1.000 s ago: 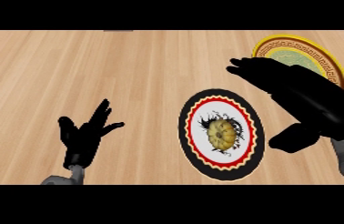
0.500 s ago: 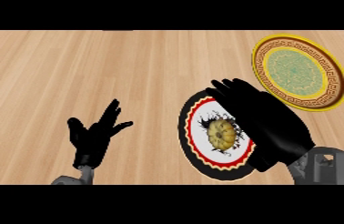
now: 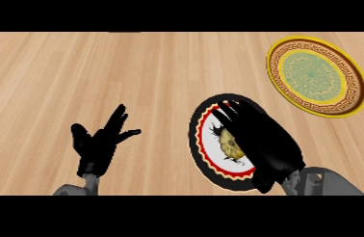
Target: Pick the squash from the plate and place it in the plate
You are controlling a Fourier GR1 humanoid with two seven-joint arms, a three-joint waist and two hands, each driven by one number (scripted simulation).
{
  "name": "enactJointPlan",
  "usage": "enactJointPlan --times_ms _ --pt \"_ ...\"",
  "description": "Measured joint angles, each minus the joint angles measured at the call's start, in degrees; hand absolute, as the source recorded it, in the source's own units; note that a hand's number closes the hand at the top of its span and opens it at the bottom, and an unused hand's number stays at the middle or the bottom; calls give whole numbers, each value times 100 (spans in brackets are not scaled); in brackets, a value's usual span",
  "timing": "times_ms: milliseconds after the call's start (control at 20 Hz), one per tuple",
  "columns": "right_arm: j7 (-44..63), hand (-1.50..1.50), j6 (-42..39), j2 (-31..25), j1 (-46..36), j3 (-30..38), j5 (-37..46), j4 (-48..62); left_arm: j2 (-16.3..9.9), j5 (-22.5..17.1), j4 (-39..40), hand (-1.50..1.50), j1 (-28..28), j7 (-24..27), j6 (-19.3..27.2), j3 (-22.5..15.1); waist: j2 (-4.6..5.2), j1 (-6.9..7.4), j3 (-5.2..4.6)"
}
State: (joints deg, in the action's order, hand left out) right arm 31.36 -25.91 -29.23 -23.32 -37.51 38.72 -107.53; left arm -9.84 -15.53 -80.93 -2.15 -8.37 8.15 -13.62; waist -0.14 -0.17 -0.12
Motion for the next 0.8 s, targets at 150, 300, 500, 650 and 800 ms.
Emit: enactJointPlan --times_ms 150,300,500,650,800 --pt "-36 -150 59 220 95 -115 272 133 13 50 54 0 -78 -119 32 39 1 5 3" --pt "-140 -150 136 255 251 -151 591 194 -27 103 45 0 -40 -79 12 122 -5 9 12" --pt "-234 -150 172 404 182 -132 1056 557 -40 133 -94 0 30 -202 7 176 -1 22 11" --pt "-222 -150 171 458 302 -126 1354 551 -57 205 -223 0 171 -203 19 200 -6 21 15" --pt "-438 -150 150 458 328 50 1479 752 -101 213 -266 0 216 -250 -40 287 -4 24 18"
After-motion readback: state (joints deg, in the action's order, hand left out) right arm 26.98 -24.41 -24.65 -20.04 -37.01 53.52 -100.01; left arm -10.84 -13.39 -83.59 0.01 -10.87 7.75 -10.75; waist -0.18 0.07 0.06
